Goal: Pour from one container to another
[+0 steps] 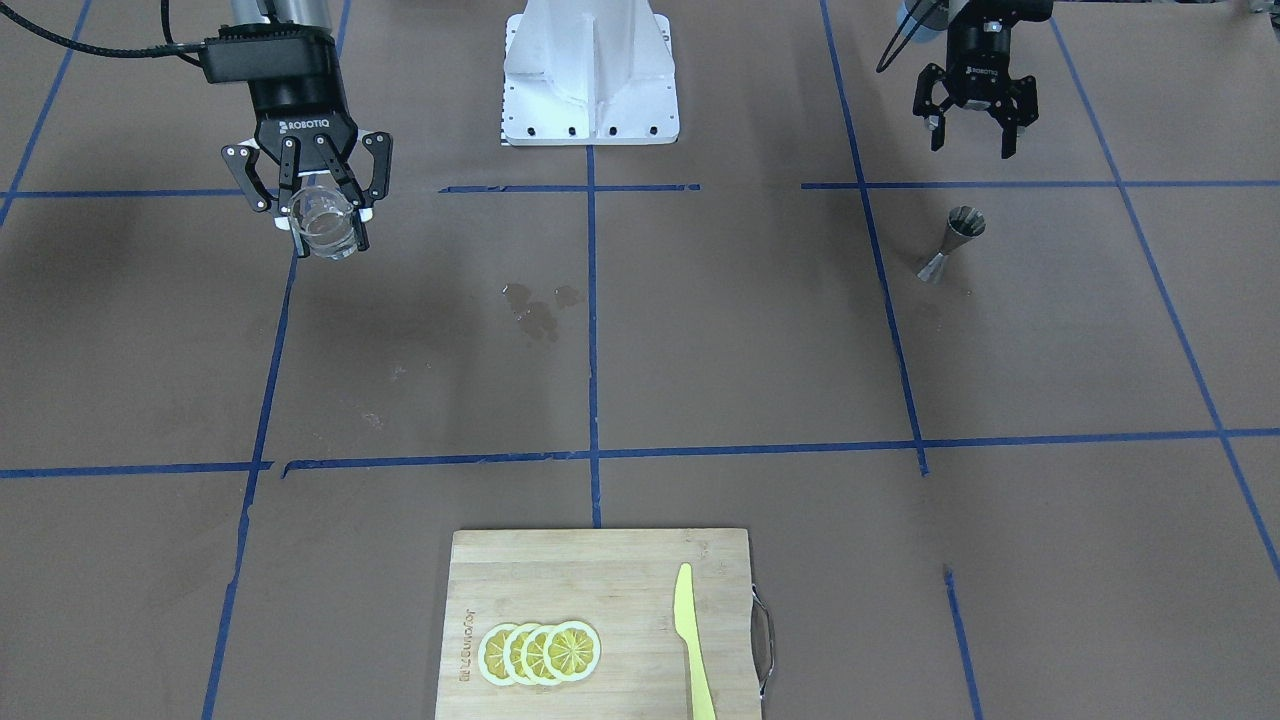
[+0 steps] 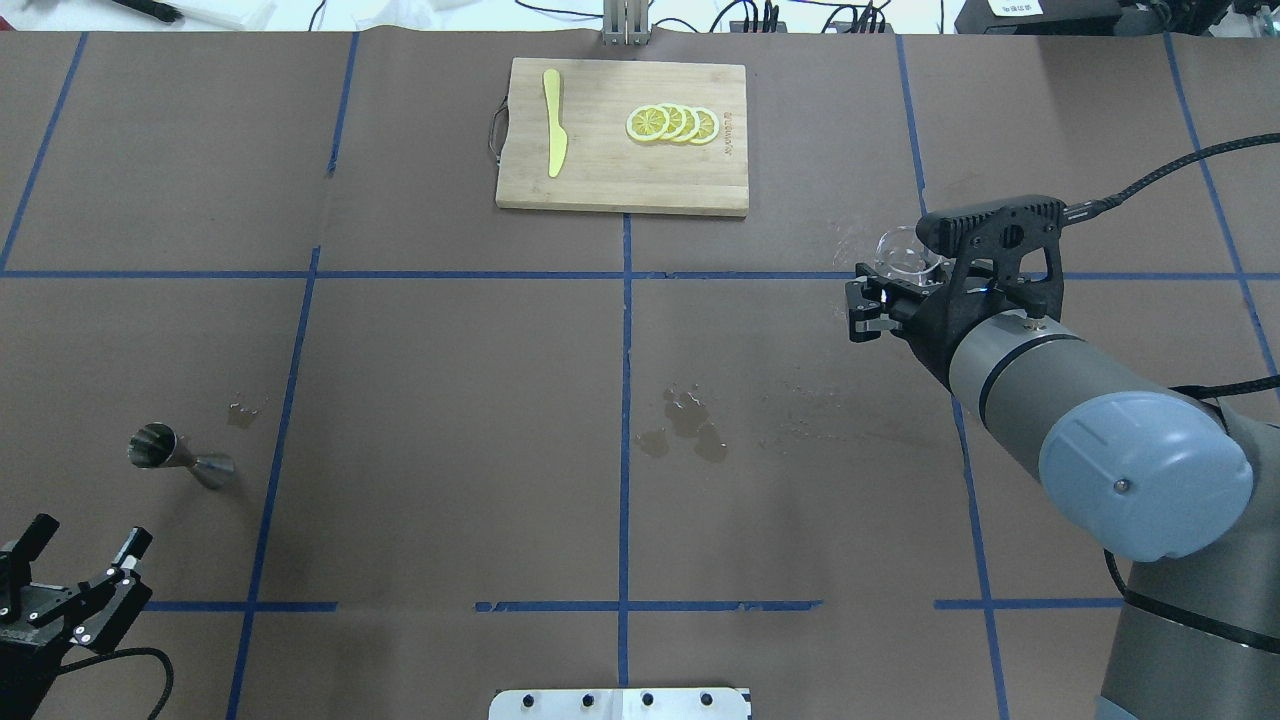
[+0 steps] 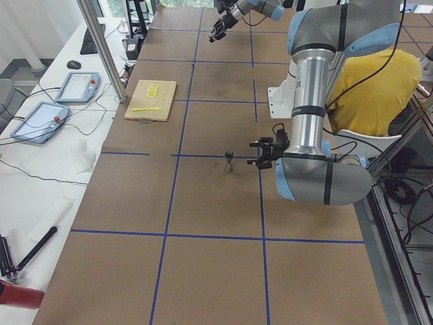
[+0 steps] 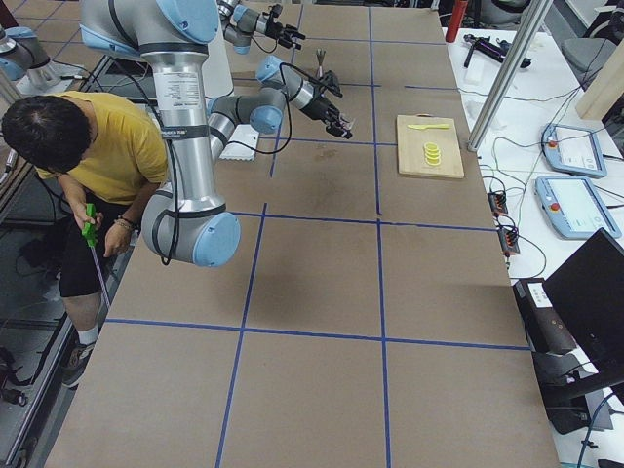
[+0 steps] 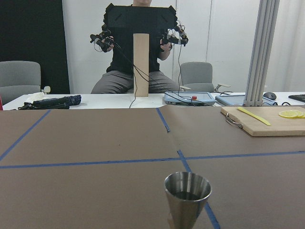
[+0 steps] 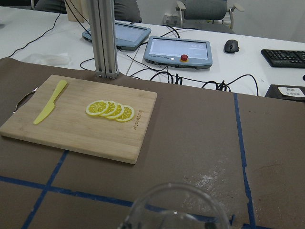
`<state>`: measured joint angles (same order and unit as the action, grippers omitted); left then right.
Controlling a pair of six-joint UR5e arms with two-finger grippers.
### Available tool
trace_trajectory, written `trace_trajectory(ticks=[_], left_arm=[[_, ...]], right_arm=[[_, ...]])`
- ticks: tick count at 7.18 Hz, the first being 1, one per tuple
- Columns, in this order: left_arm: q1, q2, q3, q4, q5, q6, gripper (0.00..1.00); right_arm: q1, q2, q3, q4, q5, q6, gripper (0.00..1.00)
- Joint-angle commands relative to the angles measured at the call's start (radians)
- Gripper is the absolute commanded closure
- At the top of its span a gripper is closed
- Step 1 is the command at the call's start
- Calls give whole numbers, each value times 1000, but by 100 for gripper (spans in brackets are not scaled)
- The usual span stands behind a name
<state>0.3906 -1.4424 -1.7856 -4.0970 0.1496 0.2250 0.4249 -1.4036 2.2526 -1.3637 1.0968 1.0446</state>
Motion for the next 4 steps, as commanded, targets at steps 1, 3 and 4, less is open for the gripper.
trace_trajectory(ticks=[1, 3, 4], left_arm=[[-36, -143, -31, 4, 2, 204, 0], [-117, -361, -28, 70, 2, 360, 0], [-137, -377, -26, 73, 2, 382, 0]], right_arm=[[0, 0, -1, 0, 0, -1, 87], [0, 0, -2, 0, 0, -2, 87], [0, 0, -2, 0, 0, -2, 87]])
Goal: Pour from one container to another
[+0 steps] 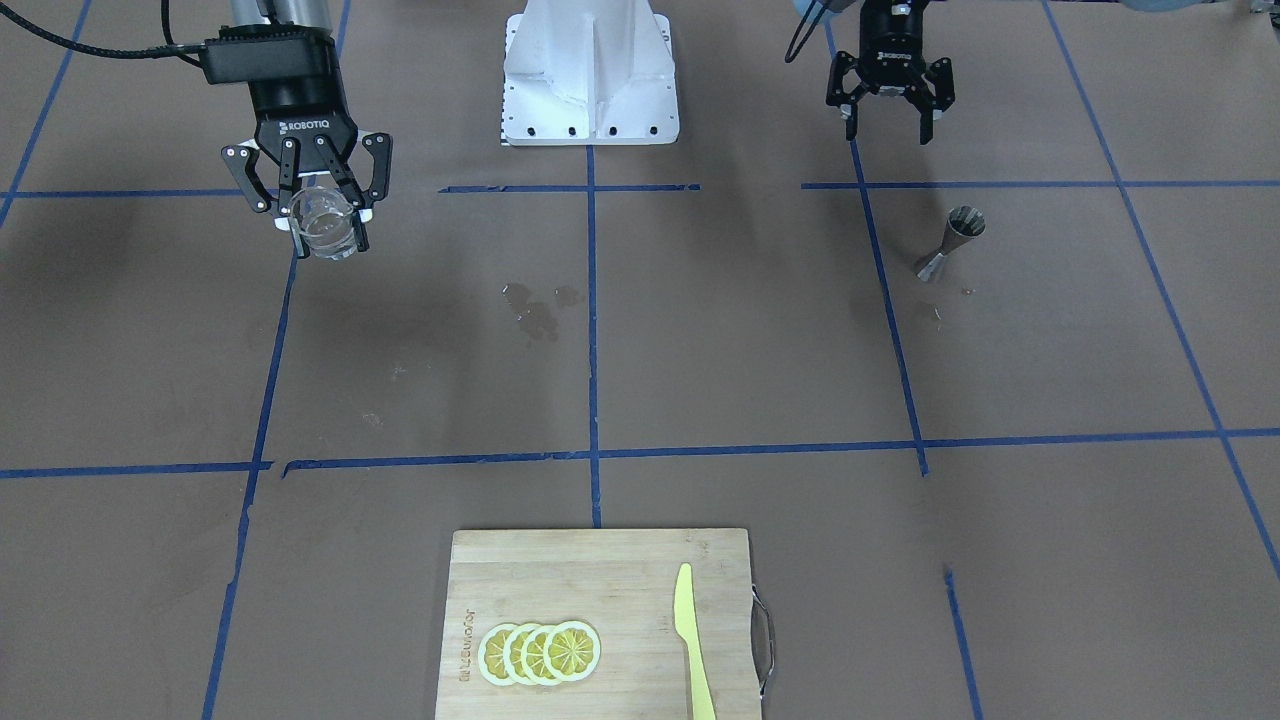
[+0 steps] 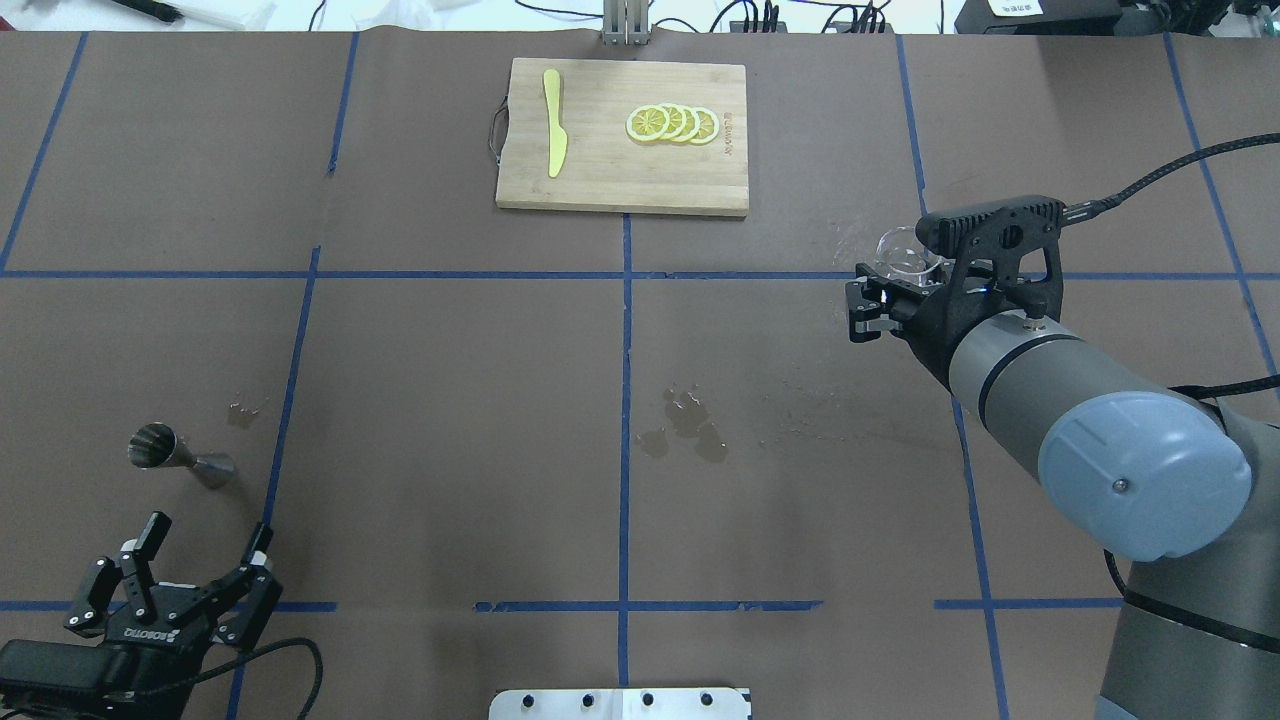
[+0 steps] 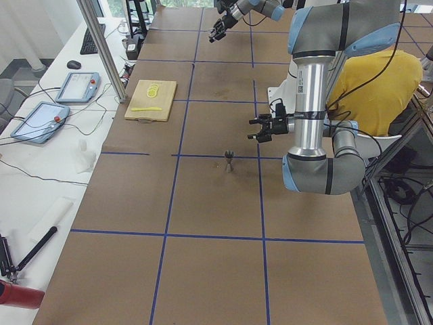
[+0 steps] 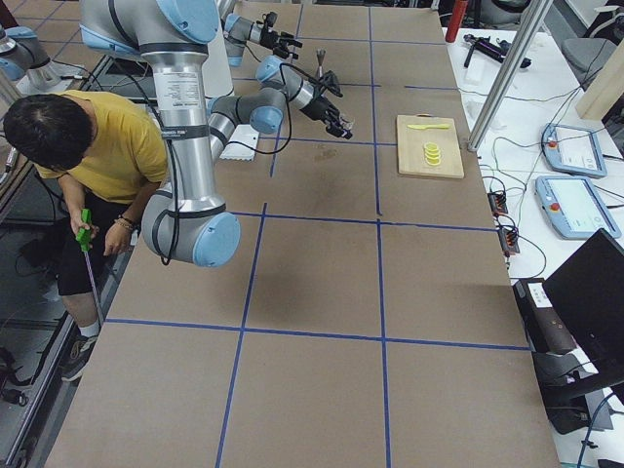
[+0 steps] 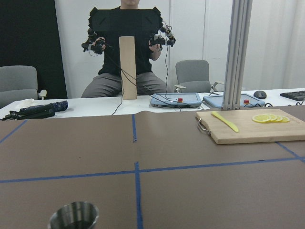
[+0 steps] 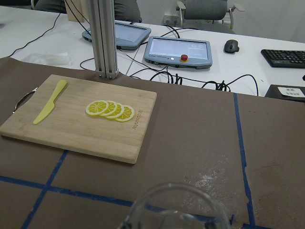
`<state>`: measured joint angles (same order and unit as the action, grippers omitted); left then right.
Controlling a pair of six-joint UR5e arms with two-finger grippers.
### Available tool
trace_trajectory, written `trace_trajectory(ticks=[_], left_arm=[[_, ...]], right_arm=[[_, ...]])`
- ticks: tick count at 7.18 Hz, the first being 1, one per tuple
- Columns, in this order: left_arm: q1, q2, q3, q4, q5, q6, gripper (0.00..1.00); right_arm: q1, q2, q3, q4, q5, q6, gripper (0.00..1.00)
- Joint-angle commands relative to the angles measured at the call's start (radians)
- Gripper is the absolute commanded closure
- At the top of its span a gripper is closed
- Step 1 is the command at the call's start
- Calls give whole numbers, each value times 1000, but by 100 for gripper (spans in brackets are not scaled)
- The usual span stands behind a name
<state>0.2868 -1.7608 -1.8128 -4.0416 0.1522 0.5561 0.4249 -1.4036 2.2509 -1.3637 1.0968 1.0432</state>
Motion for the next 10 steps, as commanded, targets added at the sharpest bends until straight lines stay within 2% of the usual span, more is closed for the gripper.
trace_trajectory(ticks=[1, 2, 5, 8, 10], left_arm=[[-61, -63, 1, 19, 0, 53, 0], [-87, -69, 0, 29, -3, 54, 0], [-187, -189, -2, 36, -5, 169, 0], [-320, -198, -2, 66, -8, 169, 0], [-472, -314, -2, 123, -11, 169, 0]], right_arm=[[0, 0, -2, 0, 0, 0, 87], [0, 0, -2, 0, 0, 0, 87], [0, 0, -5, 0, 0, 1, 87], [-2, -2, -7, 0, -2, 0, 86], [0, 0, -8, 0, -2, 0, 86]])
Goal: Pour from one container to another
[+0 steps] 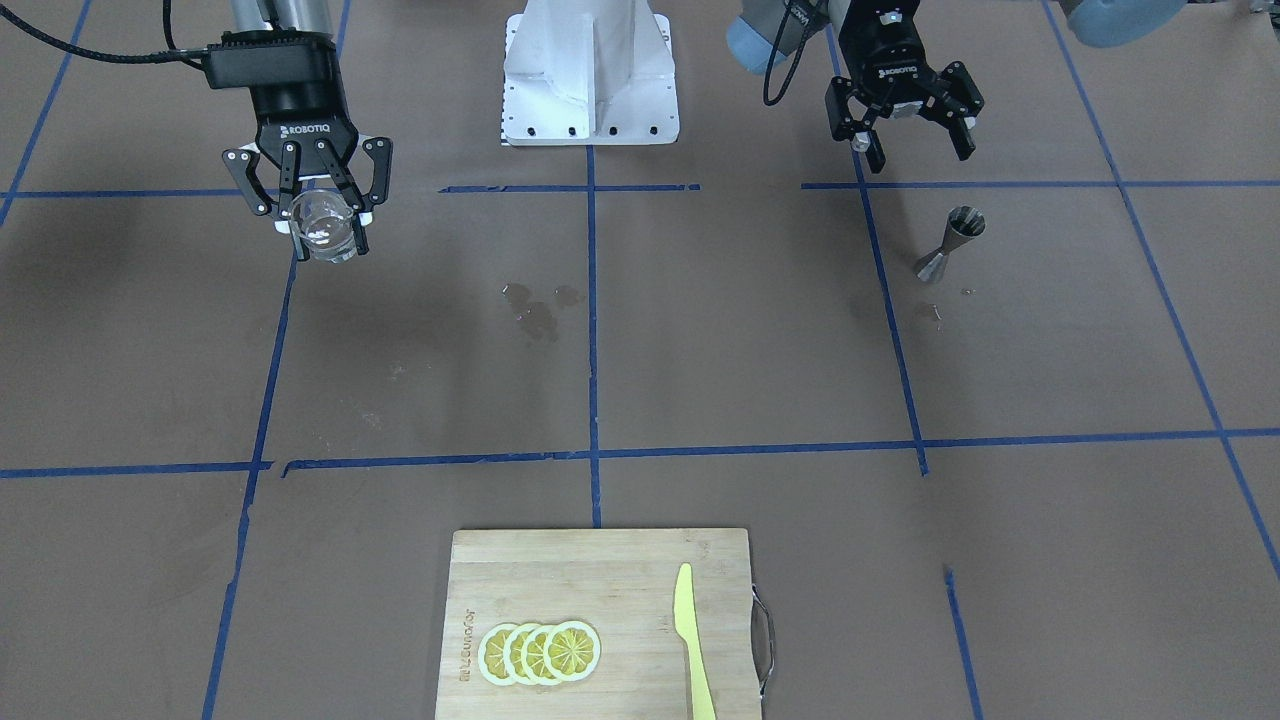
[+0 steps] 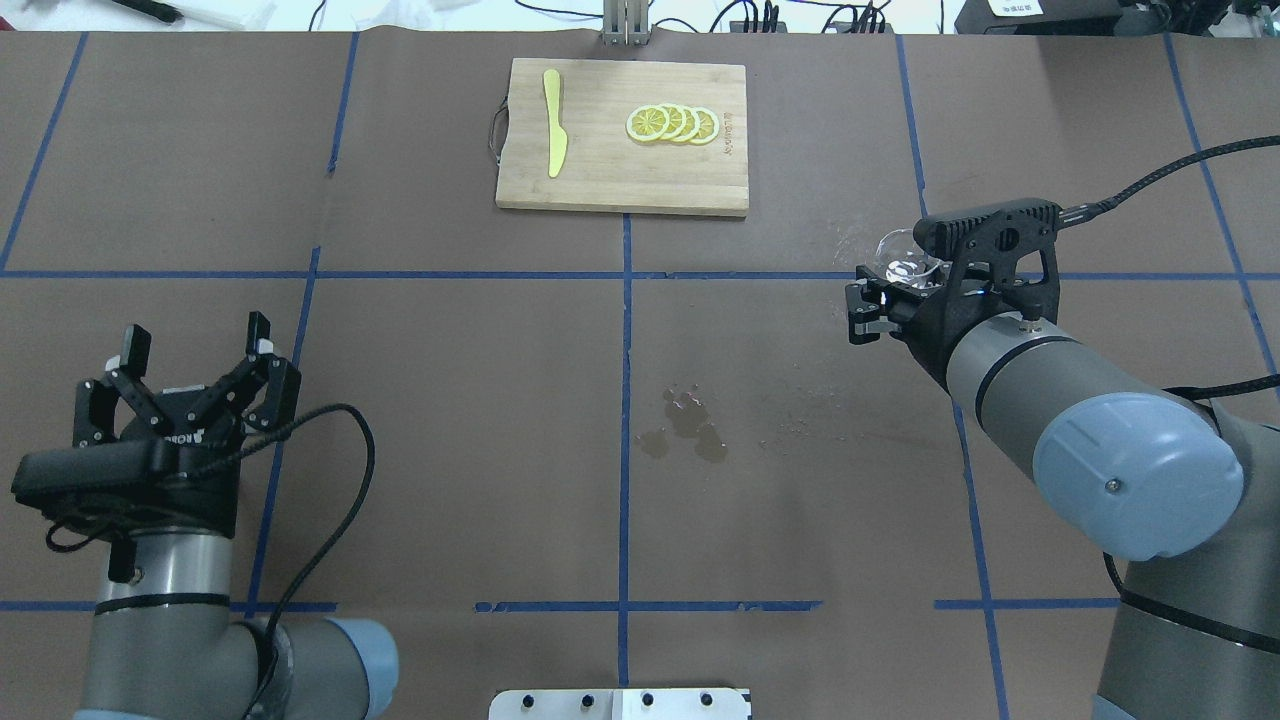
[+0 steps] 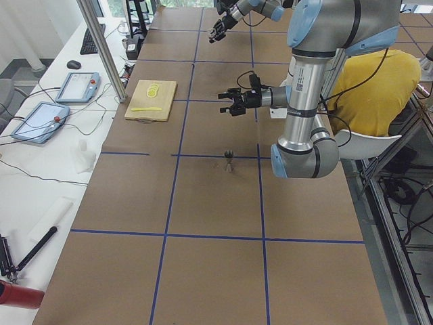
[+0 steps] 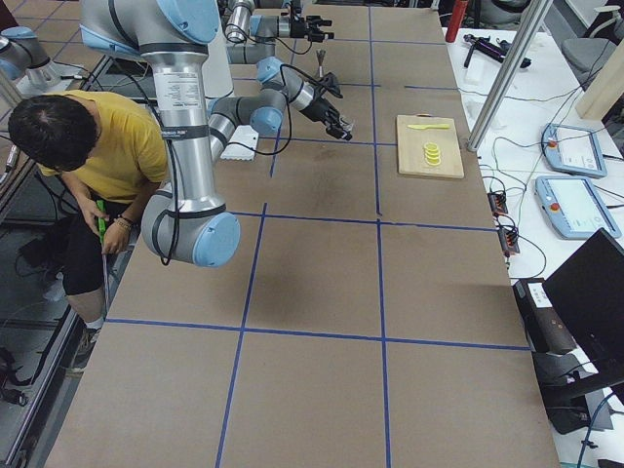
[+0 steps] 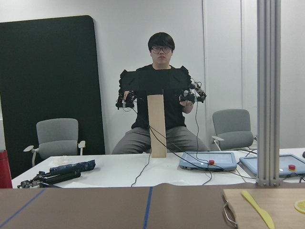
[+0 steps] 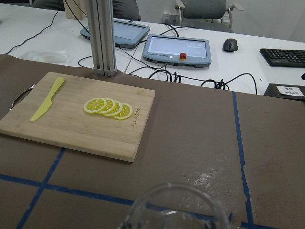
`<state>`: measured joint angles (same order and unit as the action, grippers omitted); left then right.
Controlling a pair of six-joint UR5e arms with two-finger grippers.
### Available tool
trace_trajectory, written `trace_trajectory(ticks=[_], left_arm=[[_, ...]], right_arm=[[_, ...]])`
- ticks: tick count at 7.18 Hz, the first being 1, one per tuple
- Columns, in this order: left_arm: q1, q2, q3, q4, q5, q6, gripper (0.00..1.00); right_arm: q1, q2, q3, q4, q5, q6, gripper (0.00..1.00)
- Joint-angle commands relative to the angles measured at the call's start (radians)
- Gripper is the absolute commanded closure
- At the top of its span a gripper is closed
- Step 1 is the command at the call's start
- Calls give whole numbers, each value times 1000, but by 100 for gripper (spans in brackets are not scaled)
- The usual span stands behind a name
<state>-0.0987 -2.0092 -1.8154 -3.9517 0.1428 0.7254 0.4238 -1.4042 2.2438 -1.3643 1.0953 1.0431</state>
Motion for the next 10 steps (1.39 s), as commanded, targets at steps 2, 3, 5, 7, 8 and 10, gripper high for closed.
trace_trajectory(ticks=[2, 3, 5, 7, 8, 10], left_arm=[[-208, -74, -1, 112, -2, 0, 0], [-254, -77, -1, 238, -2, 3, 0], [-282, -72, -1, 348, -3, 75, 0], [-326, -75, -1, 394, -8, 335, 0], [-349, -78, -1, 513, -38, 366, 0], [-357, -85, -2, 656, -110, 362, 0]], right_arm=[[1, 1, -7, 1, 0, 0, 86], [3, 1, -7, -1, 0, 0, 86], [4, 2, -4, -1, -2, -2, 86], [9, 1, -1, 1, -2, 0, 86], [9, -1, 0, 1, -3, 0, 86], [9, -2, 3, -1, -6, 0, 86]])
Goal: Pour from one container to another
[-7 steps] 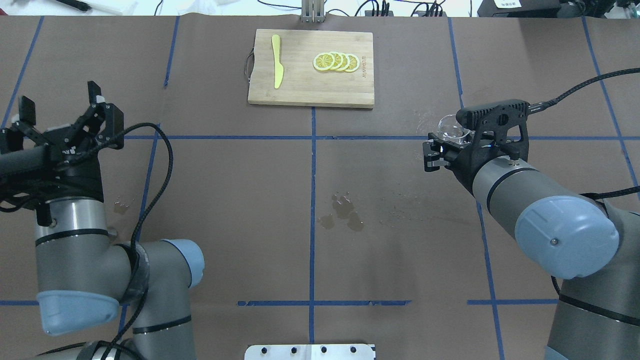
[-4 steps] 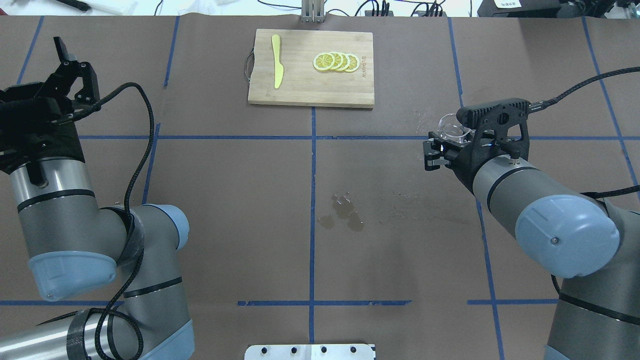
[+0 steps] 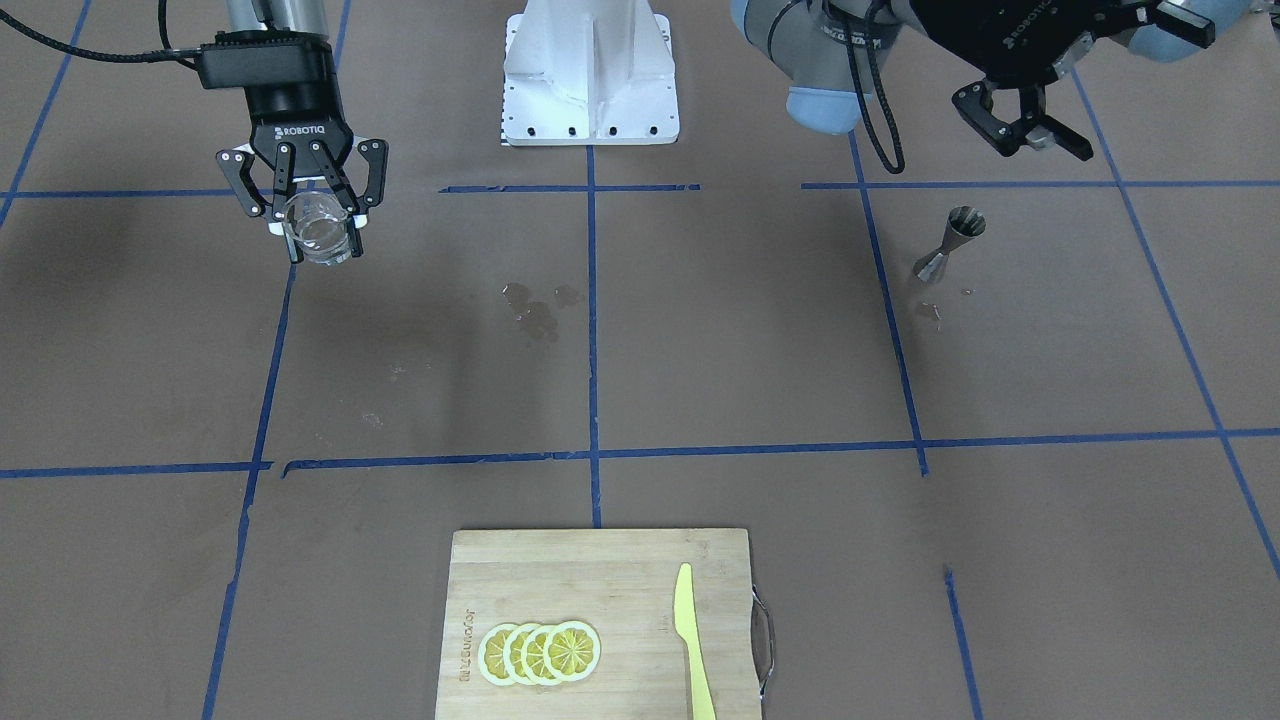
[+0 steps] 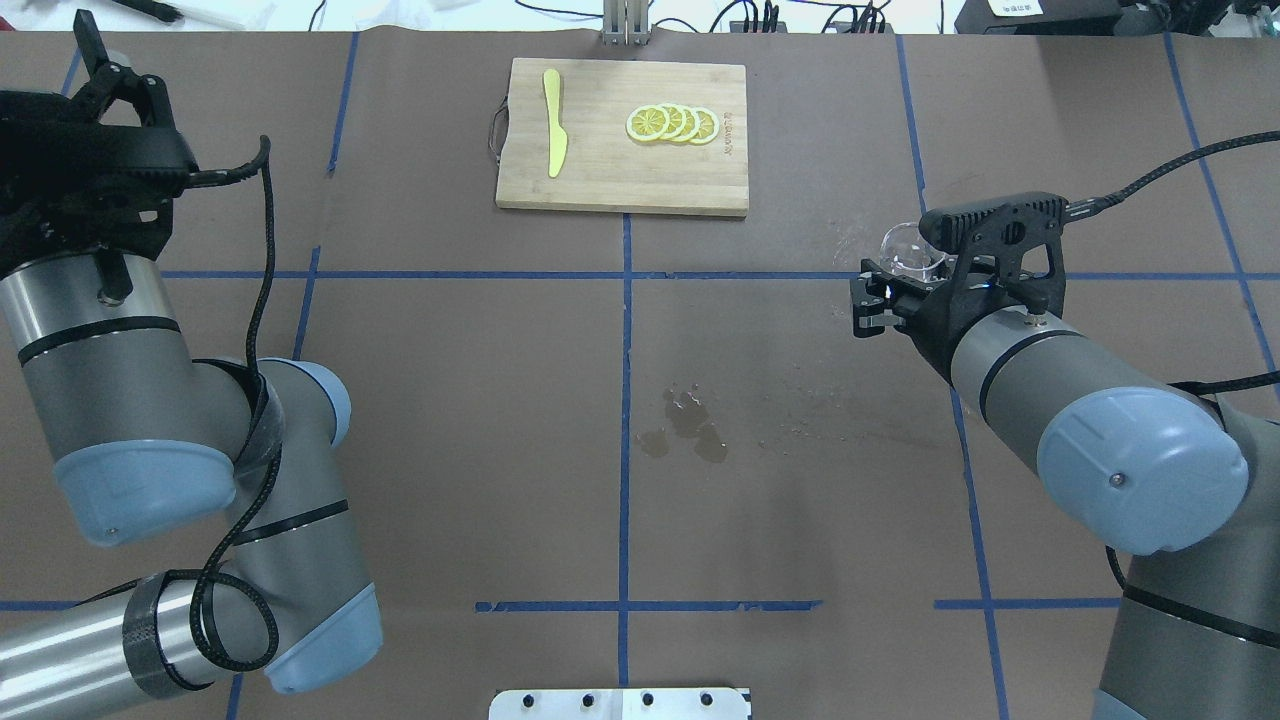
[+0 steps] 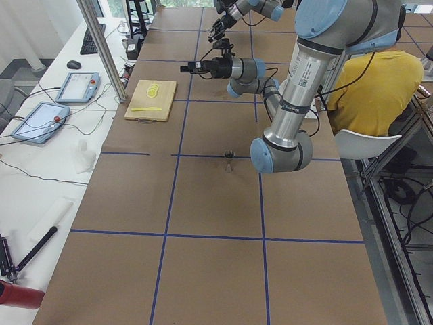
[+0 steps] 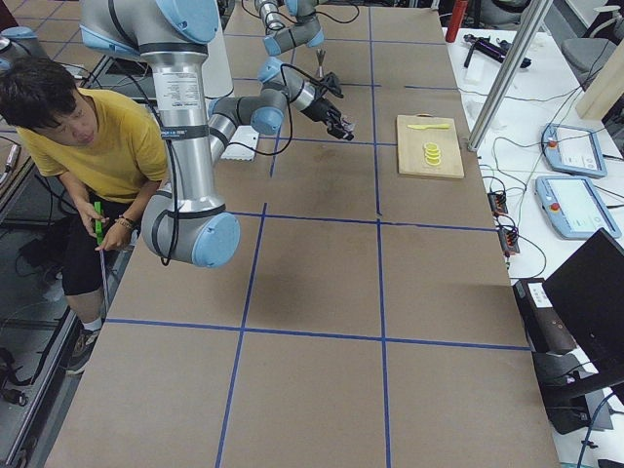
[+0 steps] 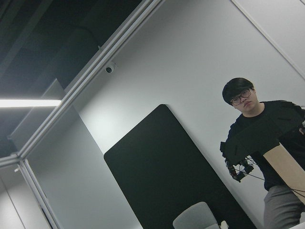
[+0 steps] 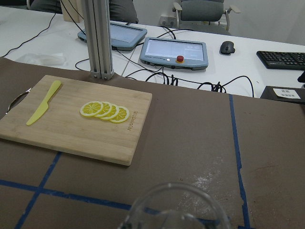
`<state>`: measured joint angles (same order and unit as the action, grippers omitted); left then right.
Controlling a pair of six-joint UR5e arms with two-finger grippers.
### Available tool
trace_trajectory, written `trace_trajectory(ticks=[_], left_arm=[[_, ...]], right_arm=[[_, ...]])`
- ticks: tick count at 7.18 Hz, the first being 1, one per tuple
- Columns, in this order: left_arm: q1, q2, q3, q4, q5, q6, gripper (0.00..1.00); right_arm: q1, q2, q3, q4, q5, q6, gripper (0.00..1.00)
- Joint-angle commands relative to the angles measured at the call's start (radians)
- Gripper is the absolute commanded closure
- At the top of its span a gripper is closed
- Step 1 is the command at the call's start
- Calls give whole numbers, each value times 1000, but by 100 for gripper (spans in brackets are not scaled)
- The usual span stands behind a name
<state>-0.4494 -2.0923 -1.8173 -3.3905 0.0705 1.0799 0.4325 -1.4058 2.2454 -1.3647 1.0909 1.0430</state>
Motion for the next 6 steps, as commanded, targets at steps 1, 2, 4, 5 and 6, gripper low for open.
trace_trajectory(ticks=[1, 2, 4, 5, 6], left_arm=[[-12, 0, -1, 250, -75, -6, 0], [-37, 4, -1, 301, -136, -9, 0], [-110, 9, -1, 483, -261, -29, 0], [-167, 14, 1, 667, -391, -236, 0], [-242, 20, 71, 827, -563, -578, 0]], right_arm=[[0, -5, 3, 0, -2, 0, 86], [0, -5, 8, 0, -2, 0, 86], [9, -5, 7, 0, -2, 0, 86], [9, -5, 7, 0, -2, 0, 86], [11, -5, 7, 0, -2, 0, 86]])
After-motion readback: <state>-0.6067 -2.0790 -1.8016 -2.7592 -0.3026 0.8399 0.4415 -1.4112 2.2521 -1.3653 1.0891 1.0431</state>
